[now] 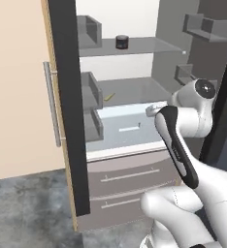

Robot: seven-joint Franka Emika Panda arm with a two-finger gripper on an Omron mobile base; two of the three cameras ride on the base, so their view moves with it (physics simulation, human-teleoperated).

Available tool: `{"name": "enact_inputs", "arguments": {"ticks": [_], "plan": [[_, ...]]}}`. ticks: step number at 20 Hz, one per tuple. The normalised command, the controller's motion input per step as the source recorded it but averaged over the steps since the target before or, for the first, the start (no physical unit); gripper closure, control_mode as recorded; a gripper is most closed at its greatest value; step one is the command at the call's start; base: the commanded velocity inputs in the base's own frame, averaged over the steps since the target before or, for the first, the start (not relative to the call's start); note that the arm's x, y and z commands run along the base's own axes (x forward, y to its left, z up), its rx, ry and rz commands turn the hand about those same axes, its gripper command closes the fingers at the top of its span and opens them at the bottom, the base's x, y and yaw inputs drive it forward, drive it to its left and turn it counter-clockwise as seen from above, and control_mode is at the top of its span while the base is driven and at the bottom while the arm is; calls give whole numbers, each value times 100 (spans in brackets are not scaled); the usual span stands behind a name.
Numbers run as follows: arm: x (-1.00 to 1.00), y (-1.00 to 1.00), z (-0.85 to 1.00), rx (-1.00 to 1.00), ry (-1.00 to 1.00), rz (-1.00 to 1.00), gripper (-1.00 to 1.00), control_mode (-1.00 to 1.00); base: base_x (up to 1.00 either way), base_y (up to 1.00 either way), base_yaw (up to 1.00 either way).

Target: Pick the egg and butter from the fridge and place them by the bowl for mixing.

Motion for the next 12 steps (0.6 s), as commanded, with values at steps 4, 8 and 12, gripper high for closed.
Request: {"name": "enact_inputs", "arguments": {"ticks": [4,8,12], "plan": [[0,0,0,0,0,0,100,100,-86,3,-8],[0,0,0,0,0,0,100,100,-64,0,14],[0,0,0,0,0,0,100,100,-43,0,78]]}}
